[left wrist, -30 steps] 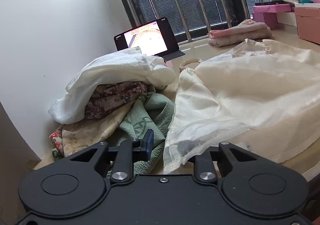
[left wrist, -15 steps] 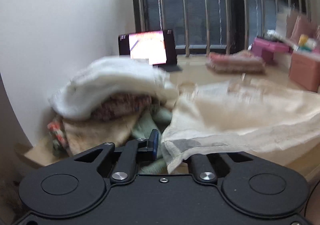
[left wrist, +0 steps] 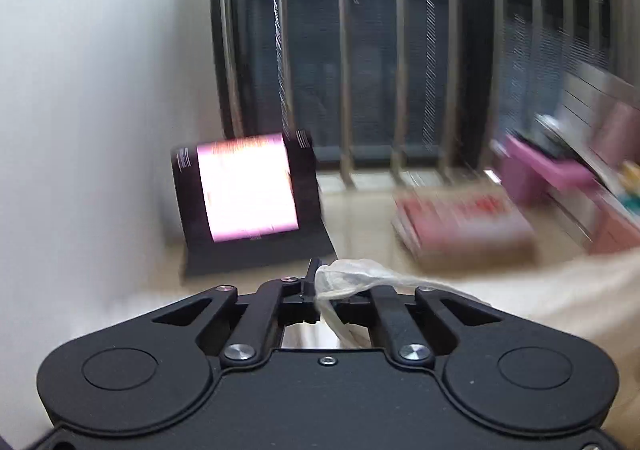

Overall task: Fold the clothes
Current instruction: 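Lift the hem with both grippers and lay the garment flat on the table, then open both grippers and withdraw them from the flattened garment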

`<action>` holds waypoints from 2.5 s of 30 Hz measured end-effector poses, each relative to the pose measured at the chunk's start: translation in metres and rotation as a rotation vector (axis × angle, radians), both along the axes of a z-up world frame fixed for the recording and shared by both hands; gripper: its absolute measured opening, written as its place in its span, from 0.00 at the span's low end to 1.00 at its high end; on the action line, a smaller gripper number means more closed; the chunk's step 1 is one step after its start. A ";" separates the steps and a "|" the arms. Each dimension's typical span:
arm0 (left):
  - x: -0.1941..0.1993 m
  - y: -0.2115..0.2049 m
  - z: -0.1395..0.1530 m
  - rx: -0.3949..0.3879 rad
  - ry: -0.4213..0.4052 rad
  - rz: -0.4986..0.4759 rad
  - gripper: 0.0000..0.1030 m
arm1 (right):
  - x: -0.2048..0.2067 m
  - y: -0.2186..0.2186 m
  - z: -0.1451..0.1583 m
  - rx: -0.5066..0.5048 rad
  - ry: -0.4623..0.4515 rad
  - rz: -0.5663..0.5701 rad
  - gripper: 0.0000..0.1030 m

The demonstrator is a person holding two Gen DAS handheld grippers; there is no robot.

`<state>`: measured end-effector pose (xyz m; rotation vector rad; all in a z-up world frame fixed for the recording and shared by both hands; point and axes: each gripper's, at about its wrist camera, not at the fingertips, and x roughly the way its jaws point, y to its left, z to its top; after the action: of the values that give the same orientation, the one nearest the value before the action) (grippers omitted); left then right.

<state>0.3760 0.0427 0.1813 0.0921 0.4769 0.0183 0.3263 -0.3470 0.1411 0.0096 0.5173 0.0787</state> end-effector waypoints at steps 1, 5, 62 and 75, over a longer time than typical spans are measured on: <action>0.017 -0.006 0.020 0.000 -0.027 0.043 0.05 | 0.024 0.002 0.018 -0.017 -0.017 -0.033 0.00; 0.048 -0.015 0.100 -0.096 -0.151 0.143 0.05 | 0.060 0.008 0.109 -0.013 -0.210 -0.138 0.00; -0.193 -0.003 -0.195 -0.014 0.126 -0.291 0.66 | -0.173 0.011 -0.175 0.129 0.062 0.052 0.24; -0.154 -0.024 -0.229 0.115 0.190 -0.154 0.33 | -0.150 0.036 -0.207 0.044 0.109 -0.022 0.24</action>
<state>0.2223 0.0185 -0.0479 0.2446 0.6572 -0.1150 0.1765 -0.3109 -0.0658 0.0626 0.6240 0.0685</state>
